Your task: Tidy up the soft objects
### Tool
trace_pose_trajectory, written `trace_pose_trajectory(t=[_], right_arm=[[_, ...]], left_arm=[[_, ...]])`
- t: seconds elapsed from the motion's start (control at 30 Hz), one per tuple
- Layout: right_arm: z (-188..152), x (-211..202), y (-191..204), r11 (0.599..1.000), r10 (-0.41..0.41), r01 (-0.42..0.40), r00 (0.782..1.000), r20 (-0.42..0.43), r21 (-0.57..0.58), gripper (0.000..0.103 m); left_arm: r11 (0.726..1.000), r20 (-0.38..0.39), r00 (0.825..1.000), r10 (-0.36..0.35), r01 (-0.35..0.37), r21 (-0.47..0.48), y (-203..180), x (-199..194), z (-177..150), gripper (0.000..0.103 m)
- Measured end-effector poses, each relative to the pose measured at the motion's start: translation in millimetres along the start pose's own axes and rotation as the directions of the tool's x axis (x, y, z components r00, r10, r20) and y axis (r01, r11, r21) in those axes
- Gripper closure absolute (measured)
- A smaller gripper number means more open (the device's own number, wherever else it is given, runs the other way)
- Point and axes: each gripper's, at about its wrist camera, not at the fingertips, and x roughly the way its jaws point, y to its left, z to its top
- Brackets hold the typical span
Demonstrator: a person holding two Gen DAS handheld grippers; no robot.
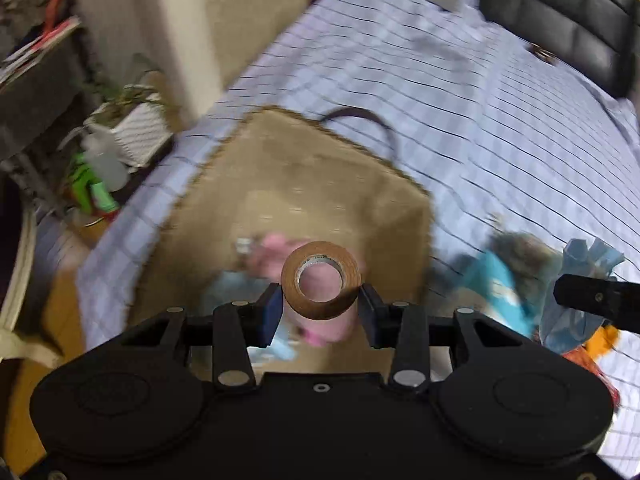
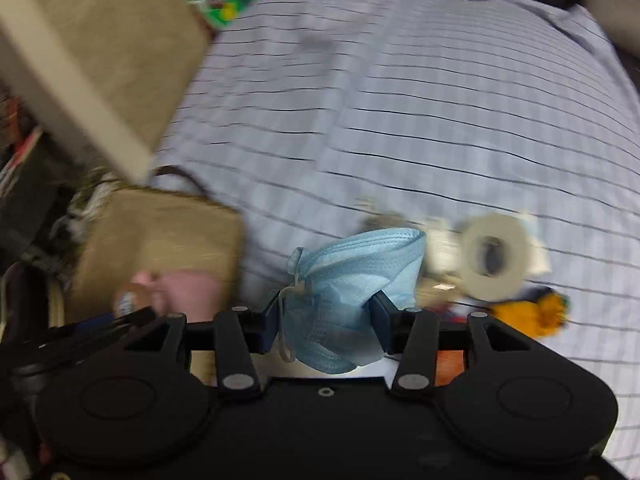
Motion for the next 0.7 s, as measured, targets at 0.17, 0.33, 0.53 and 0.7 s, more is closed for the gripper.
trace_pose_trajectory(t=[0.17,0.33,0.53,0.7], right_arm=[[8.3,8.7,67.7,0.994,0.088,-0.088,0.996,0.011,-0.058,0.055],[18.1,26.4,110.3,0.987,0.144,-0.142,0.989,0.014,-0.079,0.052],[26.1,49.3,131.7,0.985,0.151,-0.149,0.989,0.01,-0.084,0.031],[29.0,63.9,117.2,0.991,0.11,-0.112,0.994,-0.026,-0.073,0.025]], left_arm=[[0.999,-0.016,0.999,0.034,-0.034,-0.014,22.1,5.3,-2.9,0.062],[0.996,-0.032,0.996,0.083,-0.083,0.022,27.0,11.3,-11.4,0.037],[0.992,-0.002,0.992,0.125,-0.125,0.03,30.2,9.4,-16.0,0.02],[0.993,-0.01,0.993,0.115,-0.114,0.031,29.3,9.5,-15.3,0.019]])
